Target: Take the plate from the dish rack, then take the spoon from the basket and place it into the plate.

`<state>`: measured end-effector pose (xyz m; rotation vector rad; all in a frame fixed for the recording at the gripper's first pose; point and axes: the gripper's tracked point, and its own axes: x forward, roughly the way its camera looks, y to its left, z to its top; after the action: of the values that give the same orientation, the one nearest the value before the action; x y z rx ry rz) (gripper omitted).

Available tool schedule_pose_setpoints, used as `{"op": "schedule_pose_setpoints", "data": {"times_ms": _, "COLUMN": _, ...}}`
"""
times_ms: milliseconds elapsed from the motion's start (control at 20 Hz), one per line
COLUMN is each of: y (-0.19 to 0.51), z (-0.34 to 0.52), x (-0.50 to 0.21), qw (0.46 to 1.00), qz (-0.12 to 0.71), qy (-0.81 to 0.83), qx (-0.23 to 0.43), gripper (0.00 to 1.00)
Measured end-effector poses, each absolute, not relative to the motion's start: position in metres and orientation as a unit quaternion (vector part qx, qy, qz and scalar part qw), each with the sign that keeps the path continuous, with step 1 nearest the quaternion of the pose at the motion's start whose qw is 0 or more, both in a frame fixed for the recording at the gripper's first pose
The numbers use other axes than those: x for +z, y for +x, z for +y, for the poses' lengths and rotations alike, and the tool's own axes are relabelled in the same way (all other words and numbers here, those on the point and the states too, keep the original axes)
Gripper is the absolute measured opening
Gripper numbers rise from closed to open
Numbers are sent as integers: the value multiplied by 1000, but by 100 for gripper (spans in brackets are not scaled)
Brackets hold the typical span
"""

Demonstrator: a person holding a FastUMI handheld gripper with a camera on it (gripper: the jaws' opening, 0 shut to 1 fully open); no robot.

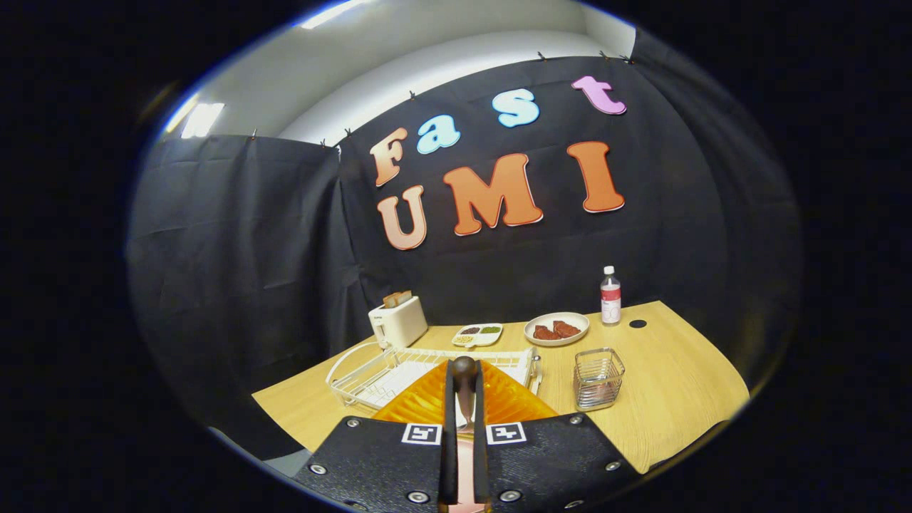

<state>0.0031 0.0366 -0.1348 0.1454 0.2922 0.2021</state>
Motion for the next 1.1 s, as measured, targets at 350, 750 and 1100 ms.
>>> {"op": "schedule_pose_setpoints", "data": {"times_ms": 350, "y": -13, "z": 79, "x": -186, "qw": 968, "qz": 190, "qy": 66, "qx": 152, "gripper": 8}}
{"op": "schedule_pose_setpoints", "data": {"times_ms": 750, "y": -26, "z": 83, "x": -218, "qw": 963, "qz": 208, "qy": 55, "qx": 162, "gripper": 9}}
{"op": "schedule_pose_setpoints", "data": {"times_ms": 1100, "y": -46, "z": 74, "x": -228, "qw": 961, "qz": 203, "qy": 56, "qx": 177, "gripper": 9}}
